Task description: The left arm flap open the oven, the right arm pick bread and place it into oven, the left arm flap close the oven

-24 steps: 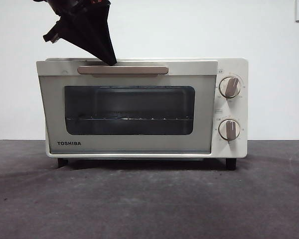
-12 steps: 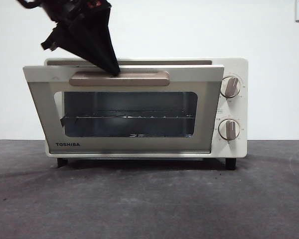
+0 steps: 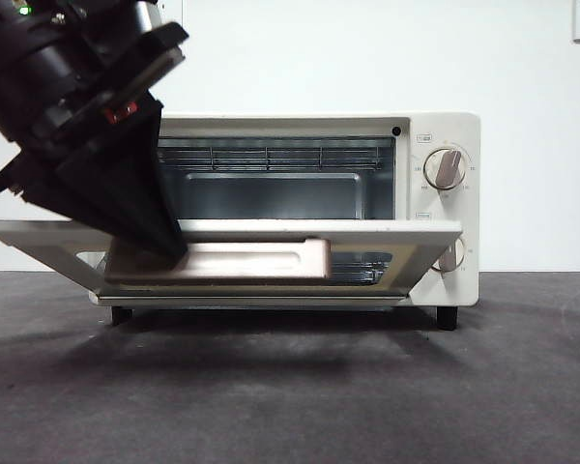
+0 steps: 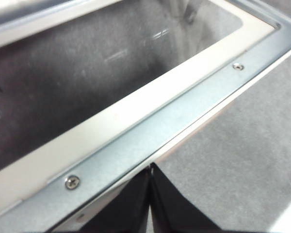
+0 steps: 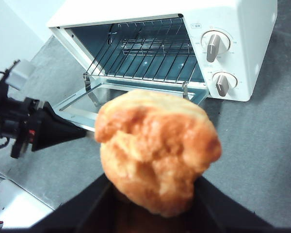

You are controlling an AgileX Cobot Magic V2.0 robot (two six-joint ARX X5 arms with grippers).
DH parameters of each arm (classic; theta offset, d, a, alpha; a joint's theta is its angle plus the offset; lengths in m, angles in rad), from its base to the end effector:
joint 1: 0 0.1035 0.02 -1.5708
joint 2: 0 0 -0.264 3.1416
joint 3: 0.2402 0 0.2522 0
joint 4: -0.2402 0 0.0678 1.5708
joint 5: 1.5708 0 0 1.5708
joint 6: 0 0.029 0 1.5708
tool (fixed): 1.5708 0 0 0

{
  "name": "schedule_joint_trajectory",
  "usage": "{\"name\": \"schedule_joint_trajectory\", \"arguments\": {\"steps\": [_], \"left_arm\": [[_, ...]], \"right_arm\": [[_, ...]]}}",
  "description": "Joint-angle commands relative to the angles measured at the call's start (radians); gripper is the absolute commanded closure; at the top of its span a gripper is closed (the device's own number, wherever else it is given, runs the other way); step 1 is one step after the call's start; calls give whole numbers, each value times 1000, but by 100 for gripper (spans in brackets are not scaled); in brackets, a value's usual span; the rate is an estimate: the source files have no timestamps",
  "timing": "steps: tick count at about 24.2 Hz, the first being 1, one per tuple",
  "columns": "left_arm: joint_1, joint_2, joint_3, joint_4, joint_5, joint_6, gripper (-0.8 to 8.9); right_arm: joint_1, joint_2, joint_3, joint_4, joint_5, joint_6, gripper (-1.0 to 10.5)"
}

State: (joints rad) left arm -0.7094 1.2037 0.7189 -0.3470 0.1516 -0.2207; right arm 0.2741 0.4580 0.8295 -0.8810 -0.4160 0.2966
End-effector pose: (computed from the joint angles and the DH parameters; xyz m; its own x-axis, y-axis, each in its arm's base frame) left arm 0.1754 -0.1563 0.2175 0.4068 -0.5483 -0.7307 0.5808 0.7726 -0.2564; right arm 0.0662 0.0308 0.3191 0.6593 0.6052 -0.4461 -0.4243 0.7894 0.4436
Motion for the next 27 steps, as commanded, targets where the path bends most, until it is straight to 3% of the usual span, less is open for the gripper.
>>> {"name": "schedule_joint_trajectory", "arguments": {"steps": [1, 20, 27], "left_arm": [[-14, 12, -6, 58, -56, -29, 805], [-105, 10, -68, 54, -80, -31, 805], [-107, -81, -53, -26, -72, -32, 805]], "right_arm": [[5, 3, 14, 14, 2, 11, 776], [5, 3, 14, 13, 0, 20, 776], [5, 48, 14, 31, -77, 47, 776]]}}
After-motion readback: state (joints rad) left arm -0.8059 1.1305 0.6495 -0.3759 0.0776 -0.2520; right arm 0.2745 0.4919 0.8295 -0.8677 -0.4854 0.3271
